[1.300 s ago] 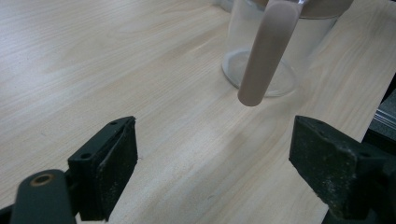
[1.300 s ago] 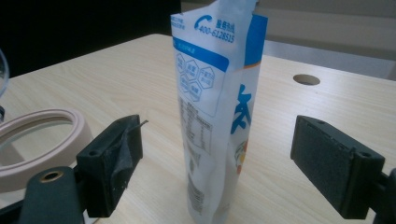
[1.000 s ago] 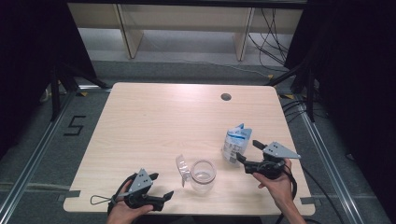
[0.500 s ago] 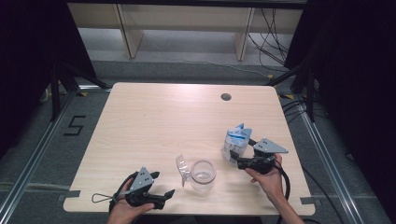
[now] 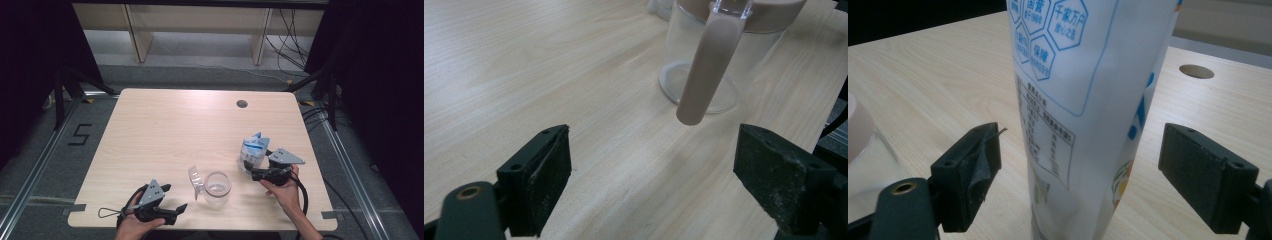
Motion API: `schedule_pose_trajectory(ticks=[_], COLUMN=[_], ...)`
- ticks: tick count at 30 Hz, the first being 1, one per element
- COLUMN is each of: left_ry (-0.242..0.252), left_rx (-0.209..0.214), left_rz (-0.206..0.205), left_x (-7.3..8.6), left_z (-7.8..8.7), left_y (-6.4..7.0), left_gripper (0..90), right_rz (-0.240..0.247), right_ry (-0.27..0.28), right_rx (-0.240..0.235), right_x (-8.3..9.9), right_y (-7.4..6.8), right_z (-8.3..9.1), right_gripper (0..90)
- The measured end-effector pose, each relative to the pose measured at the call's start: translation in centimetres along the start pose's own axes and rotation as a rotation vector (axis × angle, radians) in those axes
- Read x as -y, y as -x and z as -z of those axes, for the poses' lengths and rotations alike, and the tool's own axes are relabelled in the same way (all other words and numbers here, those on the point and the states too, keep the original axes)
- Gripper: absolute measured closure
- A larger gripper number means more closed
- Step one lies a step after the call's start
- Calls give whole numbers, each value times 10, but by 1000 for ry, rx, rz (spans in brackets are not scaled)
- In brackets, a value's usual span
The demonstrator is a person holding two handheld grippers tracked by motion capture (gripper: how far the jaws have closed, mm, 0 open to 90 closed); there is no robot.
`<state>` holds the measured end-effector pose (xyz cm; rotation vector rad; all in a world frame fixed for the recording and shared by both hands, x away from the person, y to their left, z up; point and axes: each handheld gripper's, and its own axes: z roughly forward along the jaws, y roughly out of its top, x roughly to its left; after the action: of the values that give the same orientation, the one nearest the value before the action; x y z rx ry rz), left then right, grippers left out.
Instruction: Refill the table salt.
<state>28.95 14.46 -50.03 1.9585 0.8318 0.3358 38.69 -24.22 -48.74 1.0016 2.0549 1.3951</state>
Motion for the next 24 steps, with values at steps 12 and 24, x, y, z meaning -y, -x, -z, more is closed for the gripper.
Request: schedule_pose_trajectory(ticks=[12, 24], left_ry=[11, 12], left_rx=[10, 7], left_rz=[-9, -11], left_x=[0, -1], left_z=[-2, 0], left_y=[1, 3], left_gripper=[151, 151], right_rz=[-25, -47], right_ry=[27, 48], right_rx=[-13, -14], right_x=[6, 12], right_y=[7, 0], right_z=[-8, -22], right_gripper=[171, 182])
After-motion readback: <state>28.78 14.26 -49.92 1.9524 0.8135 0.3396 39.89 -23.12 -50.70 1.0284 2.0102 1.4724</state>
